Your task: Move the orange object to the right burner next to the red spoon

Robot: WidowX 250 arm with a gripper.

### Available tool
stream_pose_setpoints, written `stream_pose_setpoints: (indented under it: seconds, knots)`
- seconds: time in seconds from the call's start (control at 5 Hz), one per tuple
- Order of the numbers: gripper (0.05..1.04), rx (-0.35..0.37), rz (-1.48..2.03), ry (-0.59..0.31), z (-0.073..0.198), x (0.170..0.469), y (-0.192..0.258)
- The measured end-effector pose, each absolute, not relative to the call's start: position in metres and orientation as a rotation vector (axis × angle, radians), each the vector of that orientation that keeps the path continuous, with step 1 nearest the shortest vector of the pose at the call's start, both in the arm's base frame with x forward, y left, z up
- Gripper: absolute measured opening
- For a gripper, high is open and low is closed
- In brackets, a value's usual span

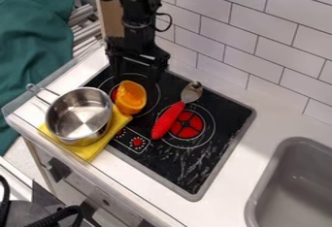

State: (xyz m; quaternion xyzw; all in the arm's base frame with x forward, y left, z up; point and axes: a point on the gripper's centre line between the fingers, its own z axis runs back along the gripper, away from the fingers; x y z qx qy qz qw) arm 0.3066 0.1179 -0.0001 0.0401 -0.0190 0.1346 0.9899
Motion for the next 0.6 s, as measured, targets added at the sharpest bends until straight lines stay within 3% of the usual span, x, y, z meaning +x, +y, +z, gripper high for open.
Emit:
stream_pose_setpoints:
  seconds: [0.6]
  knots:
    - [1.005, 0.103, 0.286, -0.026, 0.0014, 0.2998, 0.1274]
